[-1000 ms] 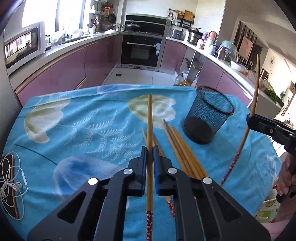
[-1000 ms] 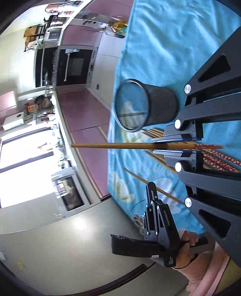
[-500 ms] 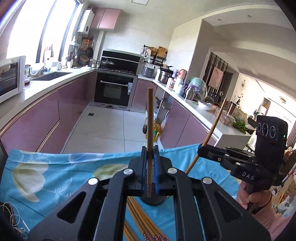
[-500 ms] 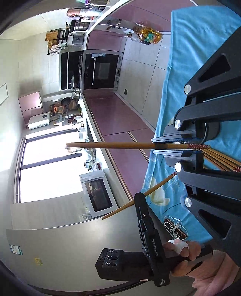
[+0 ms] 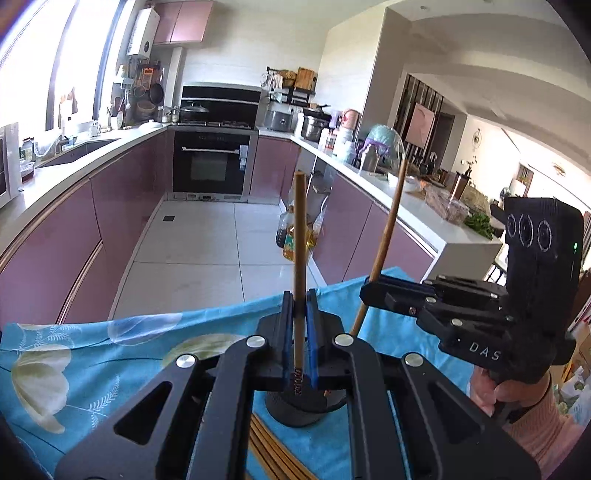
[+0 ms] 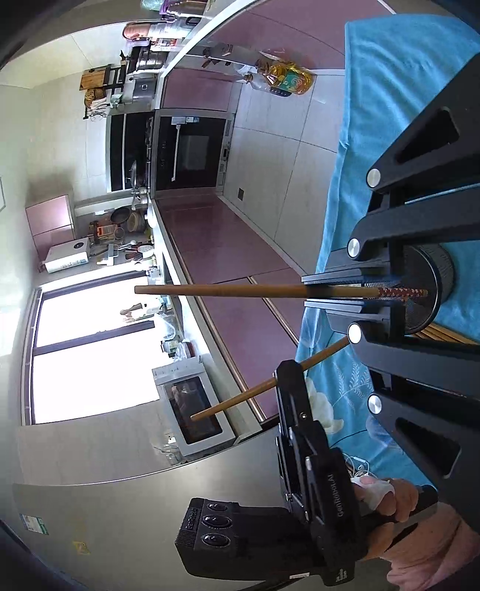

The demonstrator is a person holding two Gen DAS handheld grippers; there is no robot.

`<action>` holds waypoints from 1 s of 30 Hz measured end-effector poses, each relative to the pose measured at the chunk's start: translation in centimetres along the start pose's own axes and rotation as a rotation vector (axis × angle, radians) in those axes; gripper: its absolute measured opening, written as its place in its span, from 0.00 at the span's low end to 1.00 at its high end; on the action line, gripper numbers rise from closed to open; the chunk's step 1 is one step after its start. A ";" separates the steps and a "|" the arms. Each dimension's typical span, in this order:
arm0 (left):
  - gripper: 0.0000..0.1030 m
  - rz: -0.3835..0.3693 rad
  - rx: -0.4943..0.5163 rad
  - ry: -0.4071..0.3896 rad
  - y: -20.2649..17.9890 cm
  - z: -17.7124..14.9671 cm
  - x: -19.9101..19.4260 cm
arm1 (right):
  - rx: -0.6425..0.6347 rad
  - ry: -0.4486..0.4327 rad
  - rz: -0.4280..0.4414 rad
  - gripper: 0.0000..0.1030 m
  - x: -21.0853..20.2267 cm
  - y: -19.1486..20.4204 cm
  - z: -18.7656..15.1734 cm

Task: Organize utensils
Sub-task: 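Lift the chopstick upright with the right gripper over the mesh cup, then lower the chopstick into the mesh cup and open the right gripper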

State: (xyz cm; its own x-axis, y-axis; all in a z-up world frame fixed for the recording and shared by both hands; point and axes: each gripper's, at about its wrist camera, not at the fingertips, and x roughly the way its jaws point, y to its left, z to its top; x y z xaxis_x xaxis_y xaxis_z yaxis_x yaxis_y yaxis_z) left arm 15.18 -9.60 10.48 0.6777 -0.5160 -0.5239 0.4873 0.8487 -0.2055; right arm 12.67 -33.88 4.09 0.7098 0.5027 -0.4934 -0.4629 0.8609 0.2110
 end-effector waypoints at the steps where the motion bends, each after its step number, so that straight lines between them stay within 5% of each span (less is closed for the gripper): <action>1: 0.07 0.001 0.009 0.023 0.2 -0.6 1.0 | -0.001 0.024 0.002 0.05 0.5 0.0 -0.3; 9: 0.08 0.015 0.049 0.147 1.0 -2.3 6.7 | 0.042 0.195 -0.005 0.06 5.5 -1.6 -2.0; 16: 0.10 0.023 0.016 0.148 2.5 -3.0 10.1 | 0.101 0.167 -0.044 0.14 5.7 -2.5 -2.3; 24: 0.29 0.125 0.007 0.014 3.9 -5.3 5.0 | 0.069 0.049 -0.018 0.29 1.1 -0.8 -3.4; 30: 0.33 0.204 -0.010 0.033 5.2 -9.7 0.9 | 0.027 0.086 0.066 0.34 -0.9 2.3 -7.4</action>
State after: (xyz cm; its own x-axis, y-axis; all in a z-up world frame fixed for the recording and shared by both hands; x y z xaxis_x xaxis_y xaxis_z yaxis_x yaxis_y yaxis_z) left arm 12.99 -4.49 0.98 0.7433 -0.3292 -0.5823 0.3364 0.9364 -0.1000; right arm 7.04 -32.99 -1.20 0.6300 0.5504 -0.5480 -0.4918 0.8288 0.2670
